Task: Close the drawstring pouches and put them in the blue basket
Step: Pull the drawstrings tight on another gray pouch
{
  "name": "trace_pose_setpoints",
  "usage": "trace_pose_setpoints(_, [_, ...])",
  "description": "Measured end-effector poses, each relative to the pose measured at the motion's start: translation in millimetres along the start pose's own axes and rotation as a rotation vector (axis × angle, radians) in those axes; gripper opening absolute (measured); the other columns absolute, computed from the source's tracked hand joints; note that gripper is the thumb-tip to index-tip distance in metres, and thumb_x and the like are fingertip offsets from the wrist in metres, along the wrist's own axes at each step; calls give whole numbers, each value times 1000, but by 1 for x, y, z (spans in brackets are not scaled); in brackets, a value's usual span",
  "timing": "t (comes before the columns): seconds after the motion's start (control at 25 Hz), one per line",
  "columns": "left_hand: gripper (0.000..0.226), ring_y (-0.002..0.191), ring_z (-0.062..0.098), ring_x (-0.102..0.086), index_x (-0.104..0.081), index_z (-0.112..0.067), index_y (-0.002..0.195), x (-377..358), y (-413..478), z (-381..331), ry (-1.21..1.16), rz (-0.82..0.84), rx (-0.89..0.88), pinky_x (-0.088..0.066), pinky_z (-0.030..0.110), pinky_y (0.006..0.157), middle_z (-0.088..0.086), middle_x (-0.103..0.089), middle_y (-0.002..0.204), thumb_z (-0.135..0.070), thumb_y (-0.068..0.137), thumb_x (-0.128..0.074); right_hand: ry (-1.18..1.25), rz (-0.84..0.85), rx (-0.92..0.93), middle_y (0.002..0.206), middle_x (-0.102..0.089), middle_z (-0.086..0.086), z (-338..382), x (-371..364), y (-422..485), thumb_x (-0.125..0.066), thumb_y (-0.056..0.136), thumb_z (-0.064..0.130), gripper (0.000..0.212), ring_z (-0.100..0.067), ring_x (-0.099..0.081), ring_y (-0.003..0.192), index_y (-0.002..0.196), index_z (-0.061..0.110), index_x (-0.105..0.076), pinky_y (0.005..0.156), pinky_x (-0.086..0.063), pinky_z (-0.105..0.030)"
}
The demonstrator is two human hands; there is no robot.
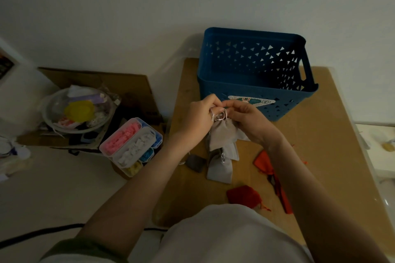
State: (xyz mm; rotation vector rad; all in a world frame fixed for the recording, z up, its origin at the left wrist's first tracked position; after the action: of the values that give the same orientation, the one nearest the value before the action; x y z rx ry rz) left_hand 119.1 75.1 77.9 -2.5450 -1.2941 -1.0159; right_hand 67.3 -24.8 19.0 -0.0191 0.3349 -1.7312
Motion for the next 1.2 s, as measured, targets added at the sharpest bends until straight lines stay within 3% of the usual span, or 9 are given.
trace_pose_setpoints(0.08, [12,67,3,-51,-64,-2,91,-2,-2,3,19,-1,-4,-37,5,56,-1,-61,77,-13,92,-60,-77,-60,-18,91,-67,-8,-3,4,1,-45,96,-1,20,-13,-64,83,103,2,-64,77,-53,-24])
trace_pose_setpoints(0.16, [12,69,9,-56,-62,-3,90,-2,-3,11,21,-34,18,-43,10,58,4,-65,80,-11,94,-56,-135,-200,-24,83,-64,-6,-7,21,2,-44,96,-3,27,-15,-60,78,86,9,-65,73,-51,-27])
trace_pose_setpoints(0.24, [11,72,15,-63,-58,-2,89,-1,-5,26,-100,-52,122,-54,21,62,6,-64,80,-6,96,-50,-146,-338,-29,78,-60,-5,-12,44,1,-42,95,-5,33,-16,-53,75,76,13,-61,70,-44,-28])
trace_pose_setpoints(0.32, [14,72,14,-65,-57,-2,87,-4,-11,34,-209,-47,189,-57,22,60,3,-61,76,-4,97,-47,-186,-383,-39,75,-56,-4,-15,53,-1,-39,95,-6,33,-14,-51,71,74,12,-58,67,-41,-25])
trace_pose_setpoints(0.4, [16,69,13,-65,-56,-5,85,-6,-16,37,-233,-53,217,-55,19,58,2,-60,74,-6,98,-46,-199,-376,-41,72,-51,-3,-16,48,-3,-36,97,-6,33,-12,-48,67,75,12,-54,63,-41,-22])
trace_pose_setpoints(0.6, [13,63,9,-63,-55,-14,87,-15,-15,41,-259,83,308,-53,17,57,-1,-63,73,-14,98,-48,-110,-341,1,73,-51,-2,-6,41,-8,-38,103,19,27,-12,-50,68,82,13,-52,68,-43,-25])
trace_pose_setpoints(0.88, [21,43,0,-52,-54,-7,87,-6,-9,21,-218,120,266,-39,12,43,4,-61,65,-23,98,-48,1,-134,94,77,-59,-3,27,9,-7,-43,99,3,15,-10,-51,60,105,11,-55,54,-42,-20])
trace_pose_setpoints(1.04, [20,41,0,-49,-51,-8,91,4,-6,20,-279,95,315,-38,12,42,3,-58,64,-22,102,-40,31,-112,62,69,-47,-2,26,5,-9,-36,102,7,18,-9,-41,50,96,12,-52,48,-33,-20])
trace_pose_setpoints(1.2, [13,50,4,-55,-55,-7,99,2,-8,23,-458,156,340,-43,16,48,2,-60,66,-10,99,-42,51,-77,54,67,-44,-1,22,4,-10,-32,102,8,21,-10,-37,50,92,10,-50,48,-35,-20])
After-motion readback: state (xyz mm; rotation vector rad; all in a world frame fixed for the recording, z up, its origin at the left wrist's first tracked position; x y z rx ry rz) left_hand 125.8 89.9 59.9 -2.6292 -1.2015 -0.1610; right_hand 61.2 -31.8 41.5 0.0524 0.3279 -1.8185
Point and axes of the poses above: each hand's wrist, its own y-axis towards the middle knuckle, its own x-axis out of the back of the hand, z = x × y, the point moved 9 cm from there along y, towards the middle knuckle
